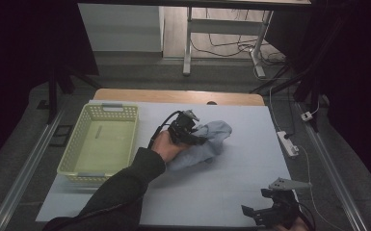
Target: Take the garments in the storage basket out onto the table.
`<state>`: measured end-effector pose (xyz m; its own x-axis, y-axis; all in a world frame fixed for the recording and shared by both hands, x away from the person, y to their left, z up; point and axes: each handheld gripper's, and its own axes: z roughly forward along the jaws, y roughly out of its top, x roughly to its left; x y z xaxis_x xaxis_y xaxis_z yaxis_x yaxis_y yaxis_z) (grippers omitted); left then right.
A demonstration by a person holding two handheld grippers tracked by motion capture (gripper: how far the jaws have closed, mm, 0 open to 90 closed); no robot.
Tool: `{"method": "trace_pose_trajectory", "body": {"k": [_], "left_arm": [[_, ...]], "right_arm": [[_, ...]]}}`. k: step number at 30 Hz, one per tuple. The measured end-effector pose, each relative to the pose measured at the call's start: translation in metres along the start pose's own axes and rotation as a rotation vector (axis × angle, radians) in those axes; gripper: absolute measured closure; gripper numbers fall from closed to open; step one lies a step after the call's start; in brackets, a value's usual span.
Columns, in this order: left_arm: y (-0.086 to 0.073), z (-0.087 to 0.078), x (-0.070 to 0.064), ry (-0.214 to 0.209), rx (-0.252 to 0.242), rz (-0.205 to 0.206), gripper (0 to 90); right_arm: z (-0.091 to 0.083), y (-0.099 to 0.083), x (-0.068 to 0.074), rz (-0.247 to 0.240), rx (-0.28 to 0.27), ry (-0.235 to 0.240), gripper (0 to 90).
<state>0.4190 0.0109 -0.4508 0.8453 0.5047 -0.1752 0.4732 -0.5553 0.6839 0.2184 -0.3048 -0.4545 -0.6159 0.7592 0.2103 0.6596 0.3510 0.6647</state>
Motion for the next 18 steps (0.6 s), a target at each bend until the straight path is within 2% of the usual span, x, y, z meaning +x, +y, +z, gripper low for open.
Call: {"method": "trace_pose_trajectory", "body": {"k": [4,6,11,18], "left_arm": [[-0.007,0.012,0.002,-0.006,0.033,-0.036,54.4],[-0.011,0.018,0.003,-0.003,0.040,-0.023,54.1],[-0.019,0.033,0.003,-0.003,0.097,-0.012,50.2],[-0.027,0.040,0.004,-0.015,0.087,-0.012,45.7]], "right_arm": [[0.000,0.000,0.000,0.000,0.000,0.000,0.0],[0.000,0.000,0.000,0.000,0.001,0.000,0.0],[0.000,0.000,0.000,-0.001,0.001,0.001,0.0],[0.000,0.000,0.000,-0.002,0.004,0.002,0.0]]}}
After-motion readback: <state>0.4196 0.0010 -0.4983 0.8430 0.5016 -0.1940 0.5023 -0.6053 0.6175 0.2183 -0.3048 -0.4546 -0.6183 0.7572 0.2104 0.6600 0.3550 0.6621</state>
